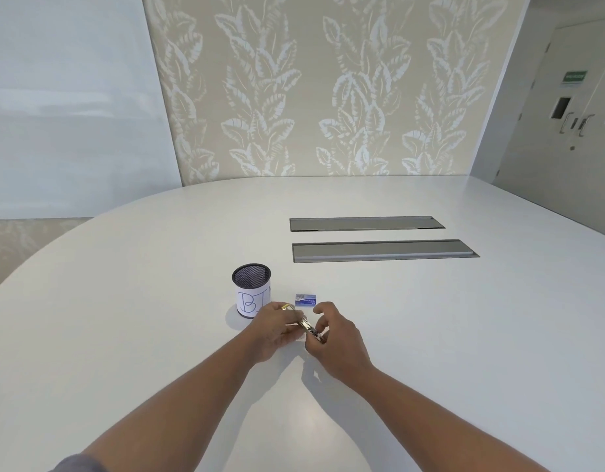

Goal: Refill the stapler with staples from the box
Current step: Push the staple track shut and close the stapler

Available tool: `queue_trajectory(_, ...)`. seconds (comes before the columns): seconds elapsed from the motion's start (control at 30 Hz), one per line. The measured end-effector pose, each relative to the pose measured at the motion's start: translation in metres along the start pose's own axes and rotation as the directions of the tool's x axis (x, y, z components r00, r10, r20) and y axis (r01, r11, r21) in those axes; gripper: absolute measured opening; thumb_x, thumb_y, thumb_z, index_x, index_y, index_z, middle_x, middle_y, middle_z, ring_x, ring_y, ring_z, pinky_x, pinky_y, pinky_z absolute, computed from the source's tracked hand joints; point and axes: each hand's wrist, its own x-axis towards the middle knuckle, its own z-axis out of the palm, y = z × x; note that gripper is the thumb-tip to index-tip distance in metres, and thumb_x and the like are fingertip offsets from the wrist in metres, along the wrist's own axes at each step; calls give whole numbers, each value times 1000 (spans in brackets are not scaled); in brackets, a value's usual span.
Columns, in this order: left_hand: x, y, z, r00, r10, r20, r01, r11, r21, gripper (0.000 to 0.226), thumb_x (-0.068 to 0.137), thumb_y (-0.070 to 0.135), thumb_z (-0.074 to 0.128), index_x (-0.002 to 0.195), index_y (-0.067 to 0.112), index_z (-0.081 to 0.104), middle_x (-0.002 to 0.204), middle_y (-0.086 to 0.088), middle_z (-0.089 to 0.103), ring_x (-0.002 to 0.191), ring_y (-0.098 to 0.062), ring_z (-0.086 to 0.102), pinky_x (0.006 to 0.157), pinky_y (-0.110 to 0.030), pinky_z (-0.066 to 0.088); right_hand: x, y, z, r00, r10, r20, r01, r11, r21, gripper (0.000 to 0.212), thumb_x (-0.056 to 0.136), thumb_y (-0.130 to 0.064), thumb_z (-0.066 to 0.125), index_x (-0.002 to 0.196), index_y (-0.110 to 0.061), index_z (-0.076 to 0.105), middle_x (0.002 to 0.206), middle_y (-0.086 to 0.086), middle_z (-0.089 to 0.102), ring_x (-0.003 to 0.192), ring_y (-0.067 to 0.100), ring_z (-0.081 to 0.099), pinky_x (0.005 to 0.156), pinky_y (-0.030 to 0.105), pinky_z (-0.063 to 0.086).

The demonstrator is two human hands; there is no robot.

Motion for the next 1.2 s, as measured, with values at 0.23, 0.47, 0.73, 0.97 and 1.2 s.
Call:
queue_trajectory(0.23,-2,-2,-2,998,41,-49,-41,999,-6,29,90,-5,66,112,8,52,109,-24,75,88,-34,70,83,-39,61,2,-4,-8,986,22,162,-57,975,216,32,77,-21,69,97,-39,53,89,-9,64,52,7,57,53,28,49)
queue_trajectory(0.47,-4,-8,-7,994,37,-100,-40,999,-27,19,95,-4,60,109,6,51,97,-21,76,82,-28,72,67,-32,62,9,-6,-30,915,146,377,-355,738,574,21,80,-20,59,97,-9,66,95,10,73,78,27,73,66,30,54)
queue_trajectory(0.73,-10,-3,-1,992,44,-119,-51,997,-62,17,94,-4,62,103,6,53,94,-21,75,79,-27,72,62,-30,63,6,-9,-33,914,107,391,-383,546,746,46,73,-43,67,95,-4,69,93,12,69,77,25,63,68,30,52)
queue_trajectory(0.97,-12,-4,0,994,39,-106,-46,997,-69,17,94,-3,63,104,6,52,97,-22,75,82,-27,73,62,-31,63,4,-6,-25,941,89,327,-330,460,824,39,71,-44,83,94,-14,72,99,11,72,72,20,62,68,28,53)
queue_trajectory(1.2,-17,-4,1,994,81,-66,-83,996,-26,22,91,0,69,104,11,55,87,-14,71,70,-26,72,62,-32,61,5,-10,-16,975,96,201,-212,679,703,24,81,-37,83,96,-19,78,80,-1,69,66,14,55,61,21,47)
